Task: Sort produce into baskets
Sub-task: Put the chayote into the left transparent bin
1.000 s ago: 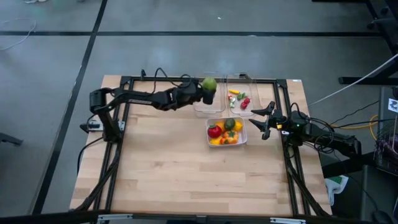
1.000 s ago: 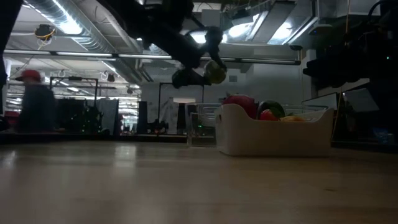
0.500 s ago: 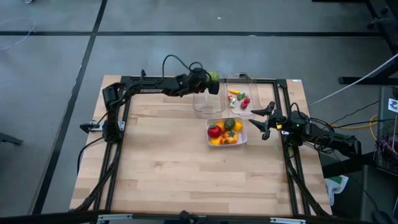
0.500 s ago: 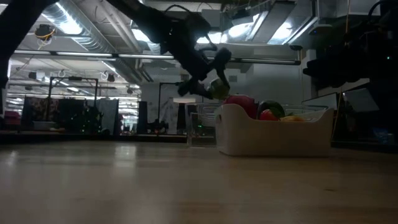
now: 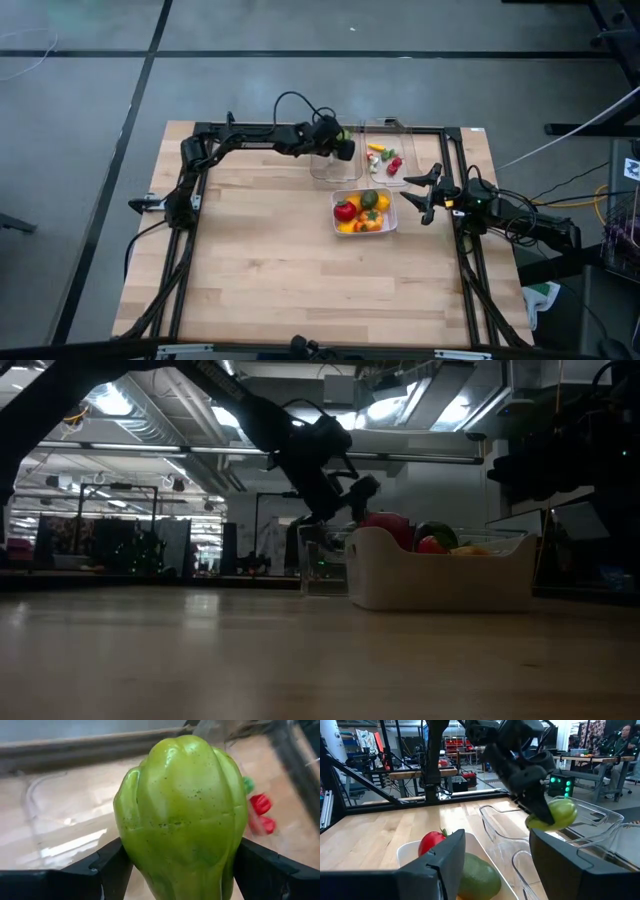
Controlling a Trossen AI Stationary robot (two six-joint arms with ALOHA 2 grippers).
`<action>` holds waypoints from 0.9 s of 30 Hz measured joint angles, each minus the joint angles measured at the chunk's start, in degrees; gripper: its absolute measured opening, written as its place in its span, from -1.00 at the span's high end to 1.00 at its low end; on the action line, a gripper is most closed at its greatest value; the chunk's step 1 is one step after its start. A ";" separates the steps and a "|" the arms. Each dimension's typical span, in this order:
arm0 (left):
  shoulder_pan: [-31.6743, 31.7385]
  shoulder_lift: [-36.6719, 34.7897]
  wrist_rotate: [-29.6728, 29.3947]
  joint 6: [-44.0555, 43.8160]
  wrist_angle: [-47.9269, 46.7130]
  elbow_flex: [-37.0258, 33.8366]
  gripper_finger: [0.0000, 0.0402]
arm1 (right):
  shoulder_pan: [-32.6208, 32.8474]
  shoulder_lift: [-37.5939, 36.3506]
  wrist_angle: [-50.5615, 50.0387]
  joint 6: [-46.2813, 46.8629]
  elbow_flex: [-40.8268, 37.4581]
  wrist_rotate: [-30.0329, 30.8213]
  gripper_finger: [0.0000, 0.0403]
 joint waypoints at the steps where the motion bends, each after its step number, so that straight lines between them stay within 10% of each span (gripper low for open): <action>1: 0.00 0.03 0.00 -0.10 -0.91 0.00 -0.42 | -0.01 0.00 0.00 0.00 -0.01 0.00 -0.08; 27: -0.20 -0.03 -2.73 2.07 -7.30 0.04 -0.42 | 0.01 0.00 0.00 0.00 -0.01 0.00 -0.08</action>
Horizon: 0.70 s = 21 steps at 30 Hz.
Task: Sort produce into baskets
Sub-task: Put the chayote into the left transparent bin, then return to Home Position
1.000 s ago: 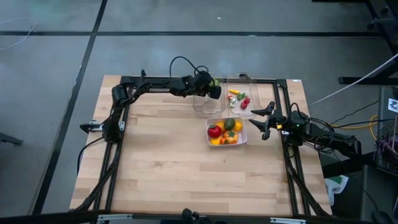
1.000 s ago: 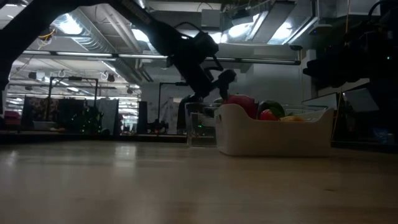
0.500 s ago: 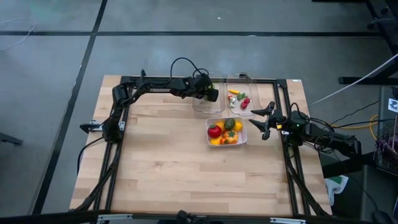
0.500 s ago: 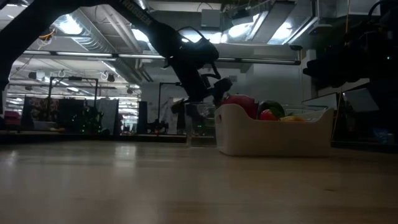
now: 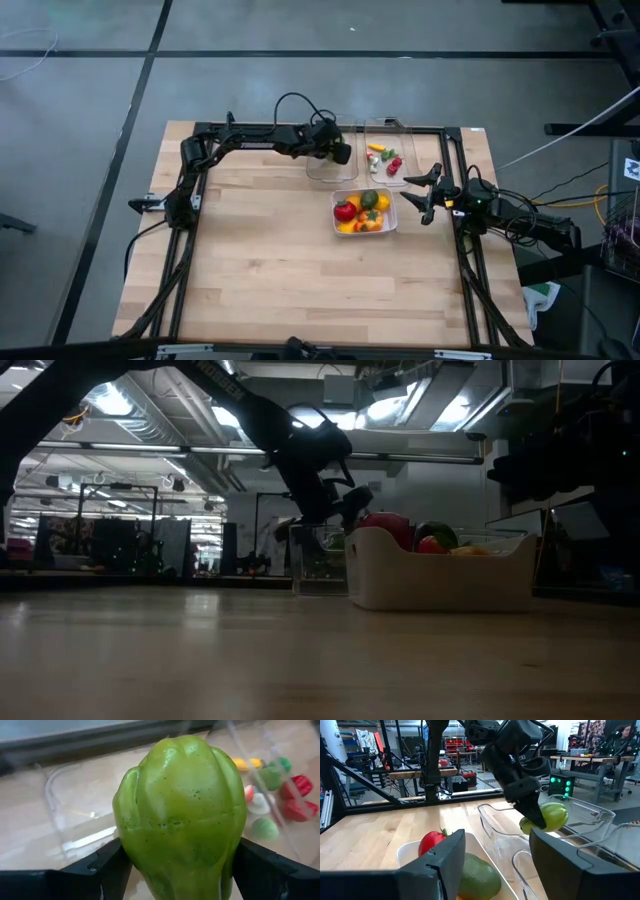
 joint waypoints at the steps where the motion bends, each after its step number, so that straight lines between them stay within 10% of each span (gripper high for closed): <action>1: -0.12 0.00 -0.01 0.67 0.69 0.00 -0.42 | 0.00 0.00 0.00 0.00 0.01 0.00 -0.08; 21: -0.33 0.00 0.08 5.98 1.80 -0.04 -0.89 | 0.00 0.01 0.00 0.01 0.02 0.00 -0.08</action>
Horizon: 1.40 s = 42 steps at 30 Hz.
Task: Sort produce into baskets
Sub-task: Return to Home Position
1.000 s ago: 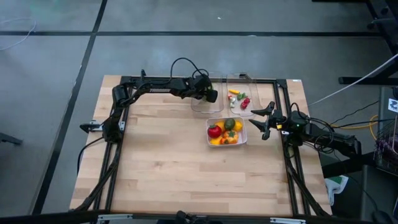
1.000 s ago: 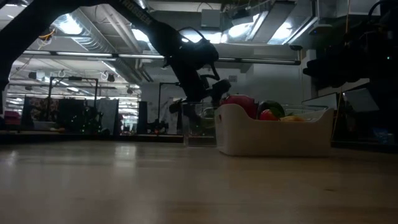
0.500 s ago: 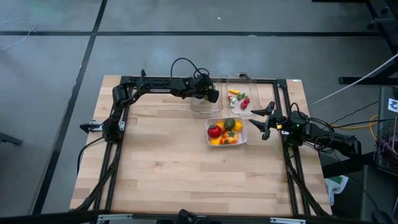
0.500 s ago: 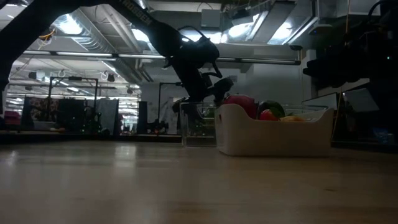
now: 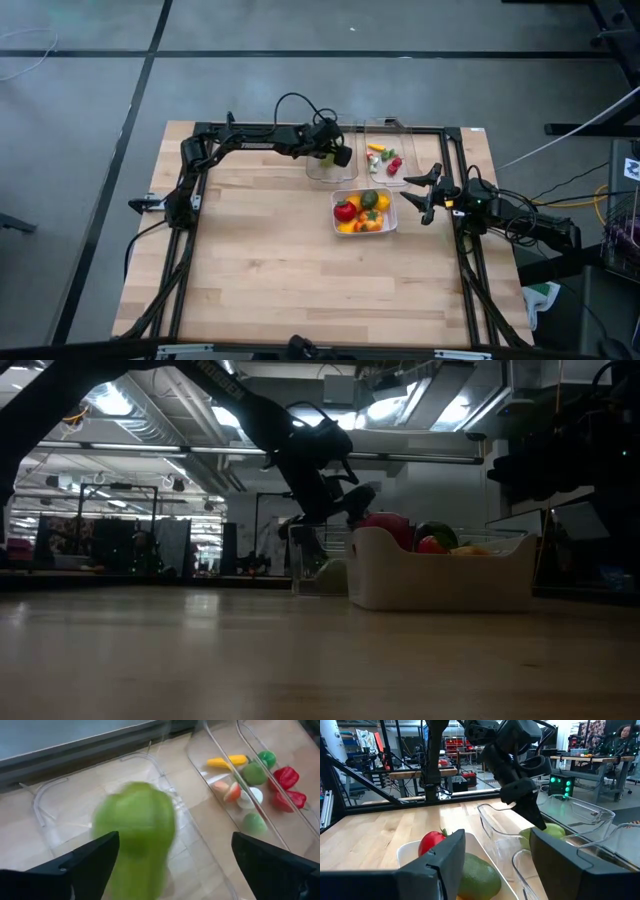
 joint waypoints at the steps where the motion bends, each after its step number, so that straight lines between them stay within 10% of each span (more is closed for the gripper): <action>1: 0.00 0.00 0.34 0.69 0.05 0.00 -0.93 | 0.00 -0.02 0.00 -0.01 0.00 0.00 -0.08; 18: -3.48 -8.80 8.65 22.53 9.14 0.22 -0.99 | -0.01 0.04 0.00 0.10 -0.01 0.02 -0.08; 29: -5.10 -26.17 16.71 40.20 -5.55 0.18 -0.99 | 0.00 0.03 0.00 0.20 -0.01 -0.34 -0.08; 42: -4.13 -43.24 31.24 43.15 -2.60 -14.30 -0.70 | -0.02 0.03 0.00 0.22 0.01 -0.04 -0.08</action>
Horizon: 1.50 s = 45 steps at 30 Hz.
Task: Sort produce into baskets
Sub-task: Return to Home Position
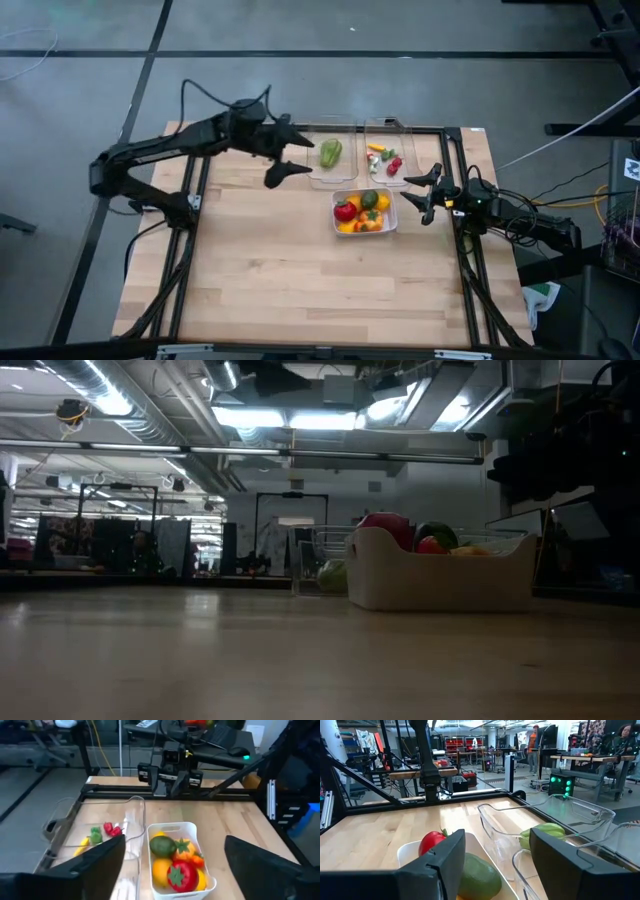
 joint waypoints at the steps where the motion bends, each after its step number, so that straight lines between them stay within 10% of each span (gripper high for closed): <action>1: 0.17 -1.57 0.00 0.10 0.81 -1.71 -0.64 | 0.00 0.00 0.00 0.00 -0.02 0.02 -0.08; 25: 0.52 -46.46 1.66 -10.03 36.46 -52.98 0.36 | 0.02 -0.01 0.00 0.02 -0.01 0.02 -0.08; 45: 0.72 -75.27 0.06 -11.40 34.58 -70.70 0.72 | 0.01 0.00 0.00 0.04 0.00 0.02 -0.08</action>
